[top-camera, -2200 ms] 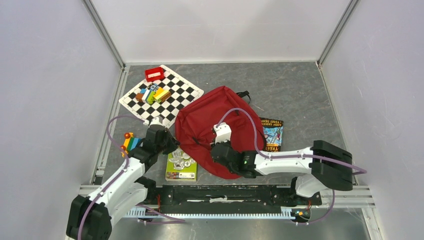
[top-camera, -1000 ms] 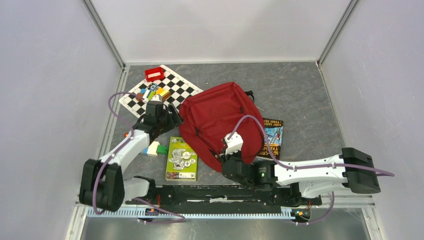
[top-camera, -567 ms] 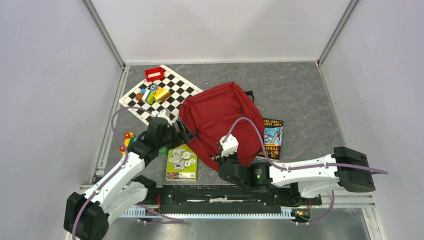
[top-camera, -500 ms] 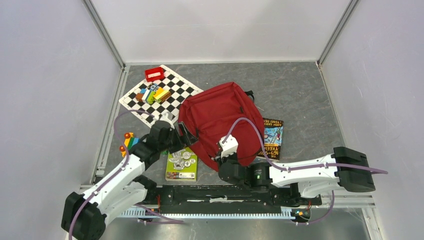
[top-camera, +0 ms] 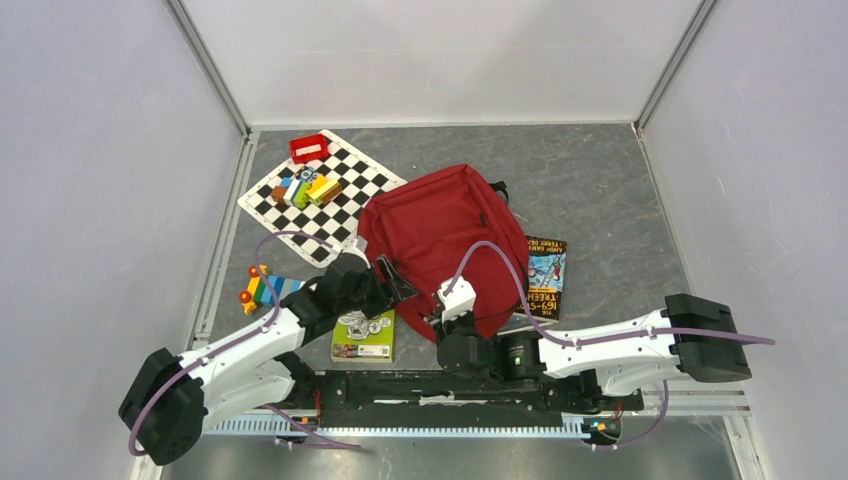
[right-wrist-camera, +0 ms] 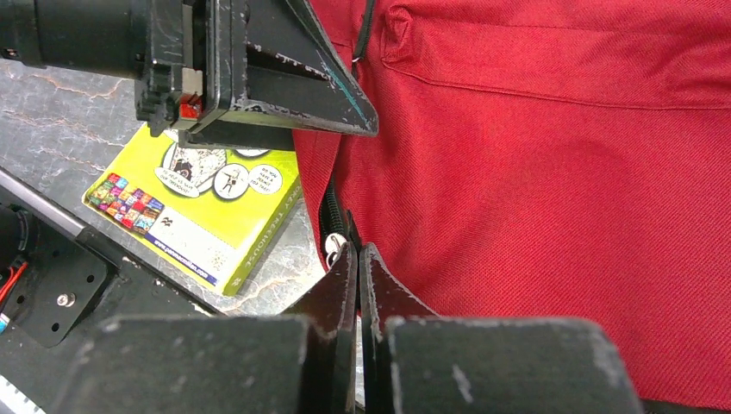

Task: Pack the student bag
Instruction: Unzip the student bag at the center of the board.

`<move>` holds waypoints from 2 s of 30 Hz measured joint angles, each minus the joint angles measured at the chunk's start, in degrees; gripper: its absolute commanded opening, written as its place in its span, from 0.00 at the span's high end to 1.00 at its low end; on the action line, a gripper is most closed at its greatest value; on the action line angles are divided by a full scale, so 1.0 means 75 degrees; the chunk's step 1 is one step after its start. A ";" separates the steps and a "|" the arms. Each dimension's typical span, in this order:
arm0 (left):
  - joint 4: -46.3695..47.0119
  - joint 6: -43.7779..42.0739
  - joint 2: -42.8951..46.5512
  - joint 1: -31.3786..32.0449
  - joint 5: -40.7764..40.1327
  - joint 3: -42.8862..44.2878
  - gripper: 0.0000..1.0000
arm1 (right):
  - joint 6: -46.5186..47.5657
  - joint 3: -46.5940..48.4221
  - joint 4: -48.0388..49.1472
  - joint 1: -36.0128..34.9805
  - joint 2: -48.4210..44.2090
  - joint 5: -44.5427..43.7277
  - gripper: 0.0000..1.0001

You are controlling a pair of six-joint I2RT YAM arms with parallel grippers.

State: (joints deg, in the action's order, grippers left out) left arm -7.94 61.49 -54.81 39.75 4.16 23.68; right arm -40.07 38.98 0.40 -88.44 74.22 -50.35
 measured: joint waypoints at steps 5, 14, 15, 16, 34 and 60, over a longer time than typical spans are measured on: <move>0.0350 0.0207 -0.0204 0.0070 -0.0111 -0.0143 0.60 | 0.0102 0.0000 -0.0003 -0.0146 0.0000 -0.0189 1.00; 0.0589 0.0335 -0.0583 0.0085 -0.0111 -0.0198 0.98 | 0.0204 0.0032 -0.0376 -0.0303 0.0006 -0.0425 1.00; 0.0621 0.0338 -0.0568 0.0090 -0.0117 -0.0207 0.98 | 0.0195 0.0052 -0.0458 -0.0318 0.0015 -0.0455 1.00; 0.0644 0.0338 -0.0542 0.0102 -0.0134 -0.0221 0.98 | 0.0175 0.0122 -0.0635 -0.0332 0.0041 -0.0501 1.00; 0.0189 0.0055 -0.0108 -0.0303 -0.0542 -0.0248 0.98 | -0.0694 0.0694 -0.2562 -0.0507 0.0122 -0.0787 1.00; -0.1215 -0.2224 -0.0679 -0.2358 0.0134 0.1180 0.16 | -0.0329 0.0434 -0.2372 -0.0513 -0.0082 -0.1492 1.00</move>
State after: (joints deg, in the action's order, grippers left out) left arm -17.06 44.82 -59.90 22.06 5.17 32.53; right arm -42.54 42.24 -17.39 -92.29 73.60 -61.54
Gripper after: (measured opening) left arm 0.789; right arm 0.006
